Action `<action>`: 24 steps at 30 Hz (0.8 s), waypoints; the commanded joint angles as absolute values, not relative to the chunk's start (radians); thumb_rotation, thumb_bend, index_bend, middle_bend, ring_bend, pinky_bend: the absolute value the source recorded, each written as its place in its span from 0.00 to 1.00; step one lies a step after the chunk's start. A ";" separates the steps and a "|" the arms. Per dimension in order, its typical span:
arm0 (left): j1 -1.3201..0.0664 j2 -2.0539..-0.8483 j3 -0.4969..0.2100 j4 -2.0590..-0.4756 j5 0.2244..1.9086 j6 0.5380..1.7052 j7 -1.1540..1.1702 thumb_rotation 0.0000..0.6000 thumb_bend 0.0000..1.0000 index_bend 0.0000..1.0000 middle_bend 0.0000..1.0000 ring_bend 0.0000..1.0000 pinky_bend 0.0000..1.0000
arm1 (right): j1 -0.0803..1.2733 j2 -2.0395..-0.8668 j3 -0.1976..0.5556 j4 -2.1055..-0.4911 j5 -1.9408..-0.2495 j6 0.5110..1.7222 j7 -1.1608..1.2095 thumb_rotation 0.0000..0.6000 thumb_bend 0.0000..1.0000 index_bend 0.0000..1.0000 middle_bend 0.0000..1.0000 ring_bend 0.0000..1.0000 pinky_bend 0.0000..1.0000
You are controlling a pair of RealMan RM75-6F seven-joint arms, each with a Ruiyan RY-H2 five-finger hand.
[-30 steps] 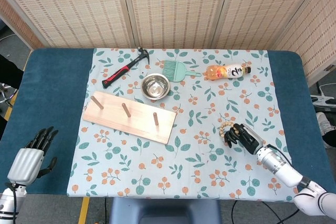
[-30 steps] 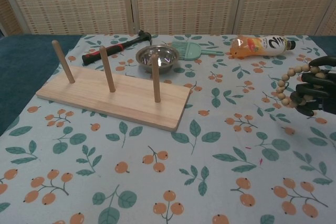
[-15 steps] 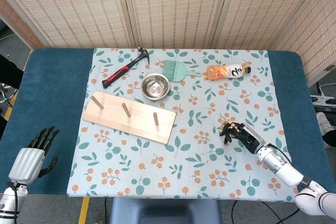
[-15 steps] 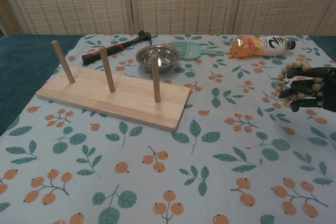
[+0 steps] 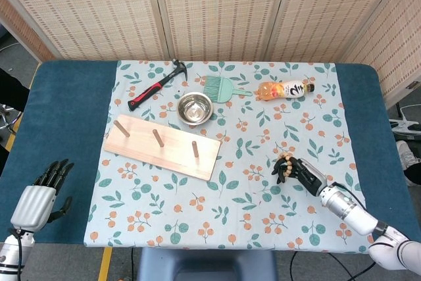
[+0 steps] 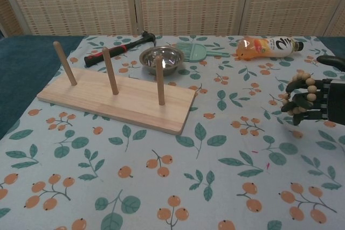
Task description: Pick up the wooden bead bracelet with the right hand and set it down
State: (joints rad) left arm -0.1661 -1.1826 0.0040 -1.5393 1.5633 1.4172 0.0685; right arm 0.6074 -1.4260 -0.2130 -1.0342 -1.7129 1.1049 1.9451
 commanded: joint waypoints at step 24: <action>-0.160 -1.176 0.006 -1.542 1.568 1.430 0.062 1.00 0.45 0.00 0.05 0.04 0.30 | 0.618 -1.453 -0.230 -1.026 -1.757 1.187 1.867 0.06 0.60 0.73 0.72 0.38 0.46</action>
